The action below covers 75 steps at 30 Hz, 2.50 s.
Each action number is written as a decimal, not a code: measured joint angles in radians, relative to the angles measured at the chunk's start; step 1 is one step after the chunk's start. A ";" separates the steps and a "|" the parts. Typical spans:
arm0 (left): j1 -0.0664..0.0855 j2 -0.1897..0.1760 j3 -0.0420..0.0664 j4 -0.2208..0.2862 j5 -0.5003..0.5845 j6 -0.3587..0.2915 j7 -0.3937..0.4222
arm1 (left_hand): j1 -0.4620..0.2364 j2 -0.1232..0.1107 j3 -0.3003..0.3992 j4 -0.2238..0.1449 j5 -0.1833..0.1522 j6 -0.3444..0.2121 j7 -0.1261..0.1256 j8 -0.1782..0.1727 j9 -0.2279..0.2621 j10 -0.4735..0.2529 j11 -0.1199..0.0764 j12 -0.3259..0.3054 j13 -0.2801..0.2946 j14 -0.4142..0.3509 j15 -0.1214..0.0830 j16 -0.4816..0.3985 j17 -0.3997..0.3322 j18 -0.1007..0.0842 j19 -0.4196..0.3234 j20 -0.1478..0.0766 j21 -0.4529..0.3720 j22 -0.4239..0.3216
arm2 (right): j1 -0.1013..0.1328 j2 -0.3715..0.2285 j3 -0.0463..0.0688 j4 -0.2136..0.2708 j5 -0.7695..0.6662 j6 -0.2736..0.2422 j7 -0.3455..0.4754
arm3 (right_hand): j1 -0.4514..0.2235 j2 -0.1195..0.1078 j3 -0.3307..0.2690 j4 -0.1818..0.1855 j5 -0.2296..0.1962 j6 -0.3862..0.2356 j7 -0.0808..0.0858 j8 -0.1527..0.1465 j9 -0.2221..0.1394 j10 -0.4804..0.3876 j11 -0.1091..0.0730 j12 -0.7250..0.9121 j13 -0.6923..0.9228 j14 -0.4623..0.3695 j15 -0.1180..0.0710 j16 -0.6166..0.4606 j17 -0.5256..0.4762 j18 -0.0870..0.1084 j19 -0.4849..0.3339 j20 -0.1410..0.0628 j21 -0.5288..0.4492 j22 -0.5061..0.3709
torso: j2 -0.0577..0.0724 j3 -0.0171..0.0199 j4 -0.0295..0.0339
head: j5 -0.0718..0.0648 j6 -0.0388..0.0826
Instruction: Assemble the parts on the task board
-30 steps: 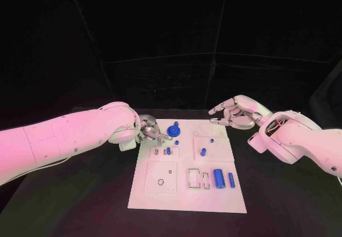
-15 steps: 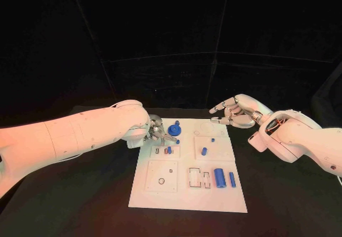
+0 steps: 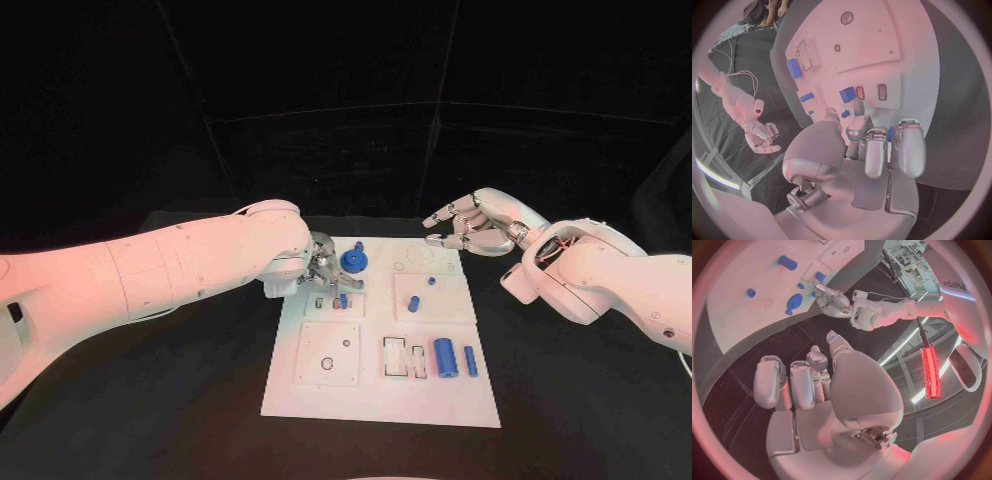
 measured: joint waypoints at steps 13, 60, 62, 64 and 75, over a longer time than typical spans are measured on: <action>0.000 0.005 -0.002 0.004 -0.001 0.024 -0.006 | 0.015 0.005 0.001 -0.006 0.000 -0.008 0.001 0.009 0.008 -0.003 -0.004 -0.006 -0.001 0.000 0.000 0.000 0.000 0.000 0.000 0.000 -0.004 -0.006 | 0.000 0.009 0.000 -0.017 0.000 0.009 -0.009 | 0.000 0.000 0.000 0.000 0.000 0.000 0.000 0.000 0.000 0.000 0.000 0.000 -0.004 0.000 0.000 -0.006 -0.005 0.000 0.000 0.000 0.000 -0.004 | 0.000 0.0001 0.0000 | -0.002 -0.007; -0.002 -0.016 -0.019 0.040 0.023 -0.030 0.010 | 0.247 0.099 0.242 -0.140 -0.007 -0.065 -0.017 0.060 0.090 -0.010 -0.015 -0.015 0.009 -0.002 -0.013 0.000 0.000 0.000 0.002 -0.002 -0.006 0.016 | 0.000 0.039 0.000 -0.055 0.001 0.028 -0.016 | 0.000 0.000 -0.006 -0.006 0.012 0.000 0.000 0.000 0.000 -0.045 0.002 -0.079 -0.074 0.000 0.000 -0.068 -0.075 0.016 -0.052 -0.002 -0.051 -0.087 | 0.000 0.0005 0.0000 | -0.007 -0.017; -0.002 -0.027 -0.019 0.052 0.029 -0.044 0.012 | 0.206 0.079 0.285 -0.116 -0.007 -0.070 -0.019 0.074 0.110 -0.008 -0.017 -0.015 0.009 -0.002 -0.013 0.000 0.000 0.000 0.002 -0.002 -0.004 0.020 | 0.000 0.039 0.000 -0.058 0.001 0.030 -0.017 | 0.000 0.000 -0.007 -0.004 0.012 0.000 0.000 0.000 0.000 -0.045 0.002 -0.079 -0.074 0.000 0.000 -0.068 -0.076 0.016 -0.054 0.000 -0.051 -0.088 | 0.000 0.0005 0.0000 | -0.008 -0.018; -0.002 -0.035 -0.019 0.061 0.034 -0.055 0.013 | 0.157 0.051 0.376 -0.148 -0.007 -0.074 -0.019 0.080 0.118 -0.007 -0.018 -0.015 0.009 -0.002 -0.013 0.000 0.000 0.000 0.002 -0.002 -0.004 0.021 | 0.000 0.040 0.000 -0.060 0.001 0.031 -0.017 | 0.000 0.000 -0.008 -0.003 0.012 0.000 0.000 0.002 0.000 -0.045 0.002 -0.083 -0.075 0.000 0.000 -0.071 -0.077 0.016 -0.054 0.000 -0.051 -0.089 | 0.000 0.0005 0.0000 | -0.008 -0.018; -0.007 -0.068 -0.019 0.101 0.043 -0.118 0.014 | 0.045 -0.032 0.616 -0.201 -0.007 -0.074 -0.019 0.102 0.152 -0.007 -0.018 -0.020 0.002 -0.002 -0.013 0.000 0.000 0.000 0.000 -0.004 -0.004 0.012 | 0.000 0.044 0.000 -0.071 0.001 0.037 -0.019 | 0.000 0.000 -0.013 0.002 0.012 -0.004 0.004 0.005 -0.001 -0.045 0.002 -0.090 -0.081 0.000 0.000 -0.080 -0.083 0.016 -0.061 0.000 -0.061 -0.101 | 0.000 0.0025 0.0037 | 0.001 -0.024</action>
